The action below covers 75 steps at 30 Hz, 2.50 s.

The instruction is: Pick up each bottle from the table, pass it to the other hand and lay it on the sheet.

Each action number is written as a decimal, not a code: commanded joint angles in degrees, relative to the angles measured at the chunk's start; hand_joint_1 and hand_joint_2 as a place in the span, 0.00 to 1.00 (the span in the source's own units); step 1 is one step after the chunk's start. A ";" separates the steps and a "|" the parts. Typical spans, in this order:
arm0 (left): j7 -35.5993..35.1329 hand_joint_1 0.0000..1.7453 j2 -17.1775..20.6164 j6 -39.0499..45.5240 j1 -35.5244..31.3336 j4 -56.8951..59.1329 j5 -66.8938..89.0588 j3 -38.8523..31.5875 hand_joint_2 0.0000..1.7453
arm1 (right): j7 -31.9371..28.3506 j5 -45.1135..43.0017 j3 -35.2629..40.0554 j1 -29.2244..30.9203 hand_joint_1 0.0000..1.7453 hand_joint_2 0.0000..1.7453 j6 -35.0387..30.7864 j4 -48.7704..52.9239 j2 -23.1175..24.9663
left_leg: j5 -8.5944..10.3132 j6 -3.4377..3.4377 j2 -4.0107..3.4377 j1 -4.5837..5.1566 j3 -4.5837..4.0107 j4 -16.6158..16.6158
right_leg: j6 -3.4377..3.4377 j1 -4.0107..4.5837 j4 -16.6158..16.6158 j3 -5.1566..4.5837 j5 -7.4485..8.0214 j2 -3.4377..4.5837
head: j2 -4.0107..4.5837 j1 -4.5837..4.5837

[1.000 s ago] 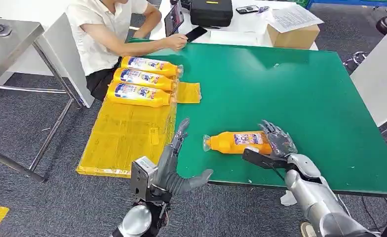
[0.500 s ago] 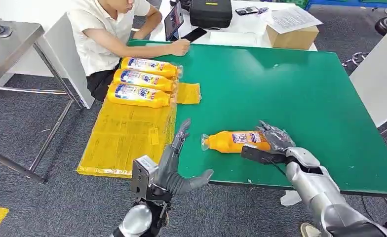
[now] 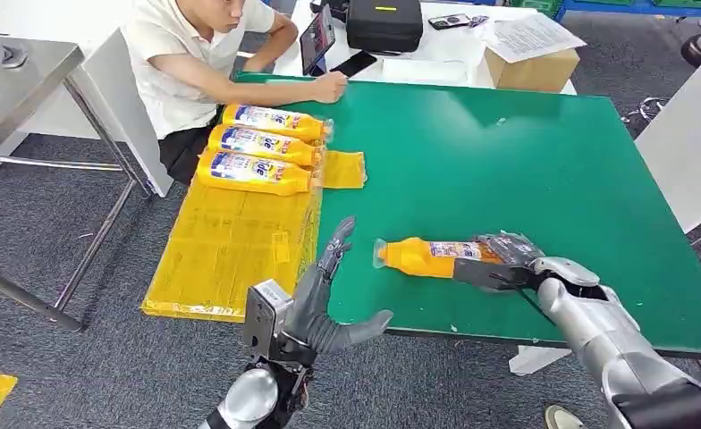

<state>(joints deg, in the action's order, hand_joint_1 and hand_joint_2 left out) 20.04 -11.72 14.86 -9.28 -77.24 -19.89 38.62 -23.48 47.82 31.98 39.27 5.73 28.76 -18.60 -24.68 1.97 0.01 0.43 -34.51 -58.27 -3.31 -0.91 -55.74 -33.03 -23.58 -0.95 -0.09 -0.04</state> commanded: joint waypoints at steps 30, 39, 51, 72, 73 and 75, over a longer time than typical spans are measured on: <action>0.63 0.00 4.37 -1.17 5.49 1.99 -2.71 -1.93 1.00 | -6.67 -33.80 -12.33 -32.50 1.00 1.00 -7.93 48.00 16.96 | -0.18 -0.30 -0.18 -0.19 -0.36 0.05 | 0.28 0.15 -0.10 -0.38 -0.16 0.25 | 0.00 0.00; 1.55 0.00 3.58 -9.36 3.10 -2.78 -0.61 0.34 1.00 | -8.27 -30.24 -1.28 -30.27 1.00 1.00 -5.06 41.82 17.95 | -0.18 -0.29 -0.26 -0.22 -0.35 0.05 | 0.25 0.19 -0.05 -0.38 -0.13 0.26 | 0.00 0.00; -0.92 0.00 2.14 -12.48 1.35 0.45 -6.37 -0.14 1.00 | -11.56 -30.17 2.49 -29.66 1.00 1.00 -3.08 43.00 17.96 | -0.12 -0.27 -0.12 -0.20 -0.41 0.09 | 0.24 0.17 -0.03 -0.40 -0.13 0.13 | 0.00 0.00; 0.25 0.00 2.49 -3.56 -1.55 3.34 -6.38 3.05 1.00 | -5.02 -34.68 4.81 -29.78 1.00 1.00 -5.04 41.22 18.96 | -0.11 -0.26 -0.07 -0.20 -0.44 0.11 | 0.23 0.17 -0.01 -0.43 -0.13 0.07 | 0.00 0.00; 0.63 0.00 2.51 -2.38 -1.41 3.37 -4.16 3.44 1.00 | -4.28 -33.78 4.68 -29.56 1.00 1.00 -5.67 41.22 18.45 | -0.16 -0.30 -0.10 -0.21 -0.32 0.13 | 0.27 0.18 0.00 -0.33 -0.16 0.13 | 0.00 0.02; -0.33 0.01 2.12 -0.30 -1.77 5.20 -1.11 3.72 1.00 | -2.67 -32.40 4.76 -29.05 1.00 1.00 -5.71 41.26 17.68 | -0.09 -0.23 -0.10 -0.17 -0.48 0.12 | 0.20 0.14 0.01 -0.46 -0.11 0.08 | 0.00 0.00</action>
<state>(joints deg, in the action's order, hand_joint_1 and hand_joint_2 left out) 19.94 -10.86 10.25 -8.18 -78.31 -29.50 37.11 -29.98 13.24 34.18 7.99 -0.07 73.77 -0.26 -24.72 1.82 -0.08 0.27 -35.21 -58.23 -3.20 -0.79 -55.80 -33.71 -23.65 -0.93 -0.09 -0.04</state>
